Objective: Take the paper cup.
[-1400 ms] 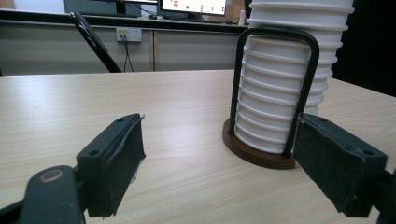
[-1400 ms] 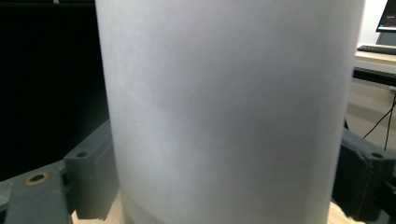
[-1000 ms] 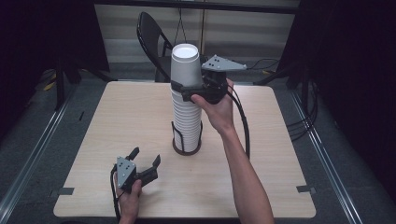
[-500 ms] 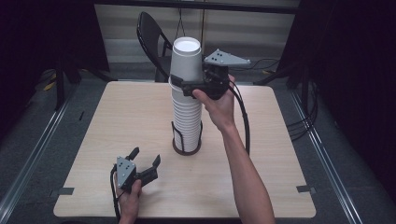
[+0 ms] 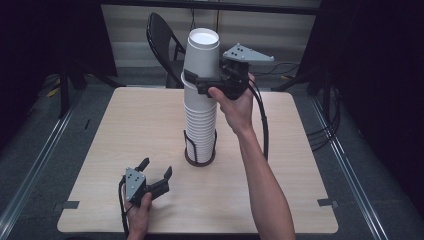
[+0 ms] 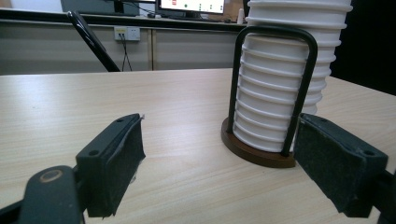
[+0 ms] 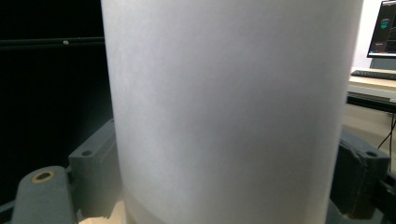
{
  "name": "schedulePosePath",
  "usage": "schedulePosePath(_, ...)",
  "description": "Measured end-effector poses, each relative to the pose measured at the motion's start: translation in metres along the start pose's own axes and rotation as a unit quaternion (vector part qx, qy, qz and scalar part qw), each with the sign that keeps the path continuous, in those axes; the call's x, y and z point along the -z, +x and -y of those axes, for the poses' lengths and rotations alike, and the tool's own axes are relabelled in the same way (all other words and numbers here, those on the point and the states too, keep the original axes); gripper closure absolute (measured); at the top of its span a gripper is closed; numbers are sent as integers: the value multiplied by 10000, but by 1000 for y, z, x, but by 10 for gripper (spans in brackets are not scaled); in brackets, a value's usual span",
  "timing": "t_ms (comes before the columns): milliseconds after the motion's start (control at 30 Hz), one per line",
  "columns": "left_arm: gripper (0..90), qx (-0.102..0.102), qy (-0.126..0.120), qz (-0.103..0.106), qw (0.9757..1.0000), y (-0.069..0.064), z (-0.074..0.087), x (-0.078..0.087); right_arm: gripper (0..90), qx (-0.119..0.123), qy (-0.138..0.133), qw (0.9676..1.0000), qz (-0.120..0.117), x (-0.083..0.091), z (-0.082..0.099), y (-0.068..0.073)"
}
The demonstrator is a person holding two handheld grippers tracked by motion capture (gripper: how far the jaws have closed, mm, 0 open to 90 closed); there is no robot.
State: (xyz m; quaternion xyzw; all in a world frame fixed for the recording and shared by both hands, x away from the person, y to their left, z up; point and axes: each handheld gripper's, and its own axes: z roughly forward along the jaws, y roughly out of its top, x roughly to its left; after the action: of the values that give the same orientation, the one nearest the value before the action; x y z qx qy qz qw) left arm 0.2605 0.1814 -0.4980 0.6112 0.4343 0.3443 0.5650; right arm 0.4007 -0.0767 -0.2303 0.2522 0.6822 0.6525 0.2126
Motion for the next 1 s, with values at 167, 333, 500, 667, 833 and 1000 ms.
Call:
schedulePosePath(167, 161, -3, -3, 1, 10000, 0, 0, 0, 141, -28, -117, 9999, -19, 1, -6, 0)
schedulePosePath(333, 161, 11, 5, -5, 10000, 0, 0, 0, 144, -2, -148, 9999, -85, 0, -11, 1)
schedulePosePath(500, 161, 5, -2, 3, 10000, 0, 0, 0, 146, -51, -257, 9996, -114, 0, -17, 2)
schedulePosePath(667, 161, -4, -4, 6, 10000, 0, 0, 0, 148, -80, -389, 9992, -77, 6, -21, 2)
schedulePosePath(833, 161, -1, -5, 1, 10000, 0, 0, 0, 149, -135, -466, 9988, -28, 12, -23, 0)
schedulePosePath(1000, 161, -9, -6, -1, 10000, 0, 0, 0, 149, -174, -571, 9982, 89, 24, -27, -5)
